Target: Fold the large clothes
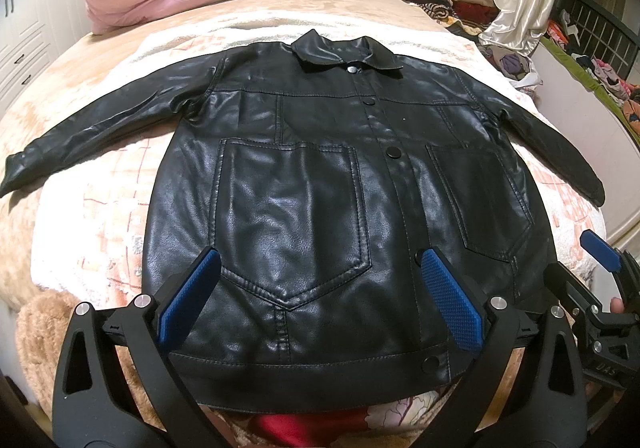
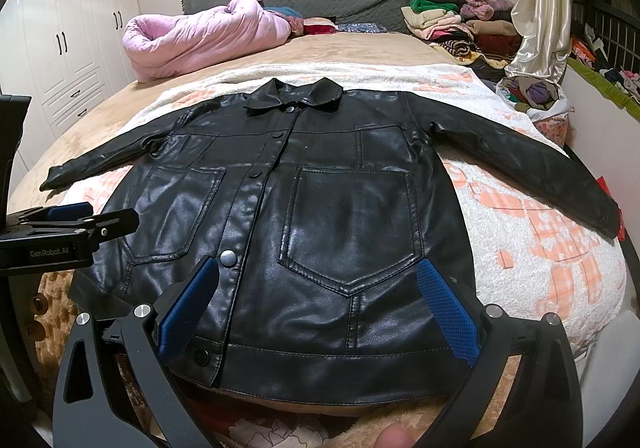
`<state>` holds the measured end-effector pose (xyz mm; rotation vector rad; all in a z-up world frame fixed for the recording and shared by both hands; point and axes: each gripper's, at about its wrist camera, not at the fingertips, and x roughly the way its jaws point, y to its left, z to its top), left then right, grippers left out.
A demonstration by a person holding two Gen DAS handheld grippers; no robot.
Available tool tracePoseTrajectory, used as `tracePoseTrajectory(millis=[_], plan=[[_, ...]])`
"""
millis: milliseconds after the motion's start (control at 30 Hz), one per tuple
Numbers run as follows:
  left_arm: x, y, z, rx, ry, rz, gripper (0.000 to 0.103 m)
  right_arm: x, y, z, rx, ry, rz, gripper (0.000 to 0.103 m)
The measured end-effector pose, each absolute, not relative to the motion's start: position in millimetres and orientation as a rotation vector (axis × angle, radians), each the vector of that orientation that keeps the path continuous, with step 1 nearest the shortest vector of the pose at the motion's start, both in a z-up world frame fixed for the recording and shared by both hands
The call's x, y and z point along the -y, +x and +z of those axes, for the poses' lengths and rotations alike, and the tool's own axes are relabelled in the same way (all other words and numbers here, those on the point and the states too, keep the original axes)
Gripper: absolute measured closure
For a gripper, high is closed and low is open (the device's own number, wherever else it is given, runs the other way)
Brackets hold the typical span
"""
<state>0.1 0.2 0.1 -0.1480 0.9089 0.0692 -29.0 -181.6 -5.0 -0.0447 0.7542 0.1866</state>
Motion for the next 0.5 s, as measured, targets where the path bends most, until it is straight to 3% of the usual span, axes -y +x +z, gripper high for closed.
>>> tracePoseTrajectory(millis=[500], plan=[[3.0, 1.8, -0.8, -0.912, -0.146, 0.068, 0.009, 180.8, -27.1, -6.7, -0.756, -0.041, 0.186, 0.004]])
